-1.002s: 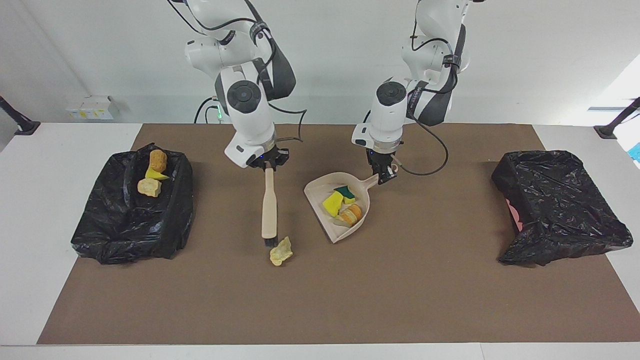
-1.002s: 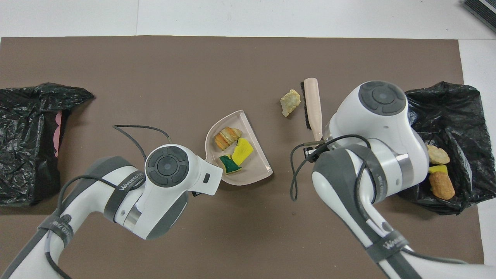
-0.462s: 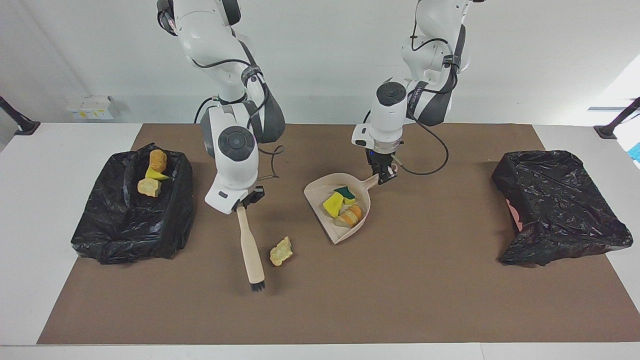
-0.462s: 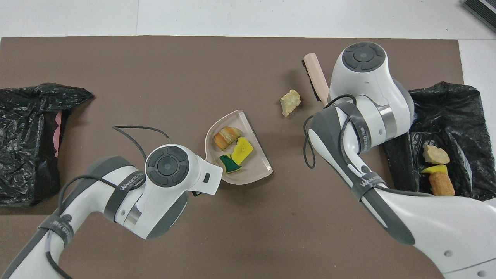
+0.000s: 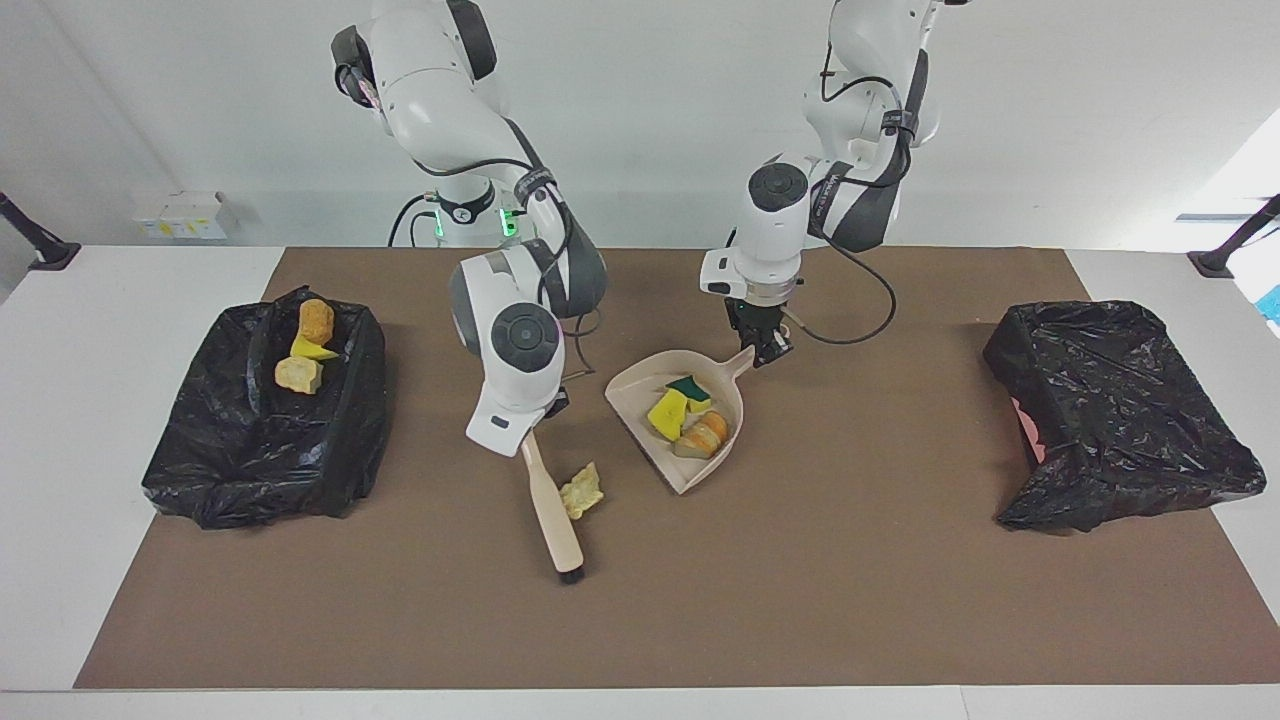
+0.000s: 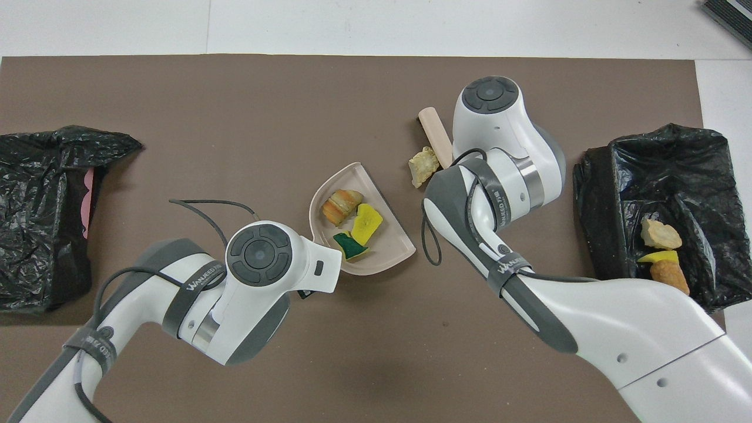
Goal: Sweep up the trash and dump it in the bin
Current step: 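Brush the last bread chunk into the dustpan held by the left gripper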
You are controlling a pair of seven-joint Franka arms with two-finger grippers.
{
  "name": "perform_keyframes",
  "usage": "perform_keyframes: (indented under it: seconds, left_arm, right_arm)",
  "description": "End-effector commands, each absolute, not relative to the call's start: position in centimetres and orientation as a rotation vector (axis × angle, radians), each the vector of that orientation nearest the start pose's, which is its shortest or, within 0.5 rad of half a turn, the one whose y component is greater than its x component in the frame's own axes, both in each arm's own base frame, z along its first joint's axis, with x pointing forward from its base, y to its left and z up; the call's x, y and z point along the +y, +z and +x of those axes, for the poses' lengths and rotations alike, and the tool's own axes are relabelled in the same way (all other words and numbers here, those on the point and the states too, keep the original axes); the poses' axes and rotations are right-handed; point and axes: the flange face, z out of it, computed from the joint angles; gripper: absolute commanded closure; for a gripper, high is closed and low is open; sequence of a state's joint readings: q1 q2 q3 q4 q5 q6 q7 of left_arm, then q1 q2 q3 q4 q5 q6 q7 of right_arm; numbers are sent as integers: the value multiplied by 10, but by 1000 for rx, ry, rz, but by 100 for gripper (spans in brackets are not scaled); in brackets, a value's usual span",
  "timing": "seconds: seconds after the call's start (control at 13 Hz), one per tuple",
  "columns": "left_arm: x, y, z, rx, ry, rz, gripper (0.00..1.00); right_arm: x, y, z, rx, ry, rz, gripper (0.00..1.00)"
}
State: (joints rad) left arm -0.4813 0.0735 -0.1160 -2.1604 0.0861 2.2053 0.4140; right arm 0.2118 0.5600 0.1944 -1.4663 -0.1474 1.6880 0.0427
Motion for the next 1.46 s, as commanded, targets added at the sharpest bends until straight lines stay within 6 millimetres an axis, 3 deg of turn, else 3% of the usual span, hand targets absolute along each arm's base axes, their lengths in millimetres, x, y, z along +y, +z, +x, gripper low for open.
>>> perform_keyframes:
  seconds: [0.0, 0.23, 0.46, 0.62, 0.85, 1.0, 1.08, 1.16, 1.39]
  left_arm:
    - [-310, 365, 441, 1519, 71, -2681, 100]
    - [-312, 358, 436, 1528, 120, -2669, 100]
    - [-311, 352, 437, 1554, 117, -2658, 100]
    - [-311, 353, 444, 1549, 75, -2668, 100]
    - [-300, 353, 459, 1655, 53, -2613, 100]
    - [-276, 362, 480, 1664, 10, -2617, 100]
    - [-273, 367, 485, 1718, -5, -2592, 100]
    - [-256, 370, 495, 1723, -12, -2621, 100]
    - [-204, 382, 523, 1845, -39, -2544, 100]
  right_arm:
    - [268, 342, 584, -756, 587, -3062, 100]
    - [292, 341, 552, -802, 638, -2998, 100]
    - [310, 345, 538, -820, 676, -2963, 100]
    - [304, 353, 542, -791, 661, -2970, 100]
    - [283, 389, 547, -744, 609, -2993, 100]
    - [275, 419, 540, -703, 599, -2991, 100]
    - [273, 430, 536, -668, 608, -3003, 100]
    - [276, 439, 529, -599, 612, -3029, 100]
    - [312, 452, 501, -332, 614, -3088, 100]
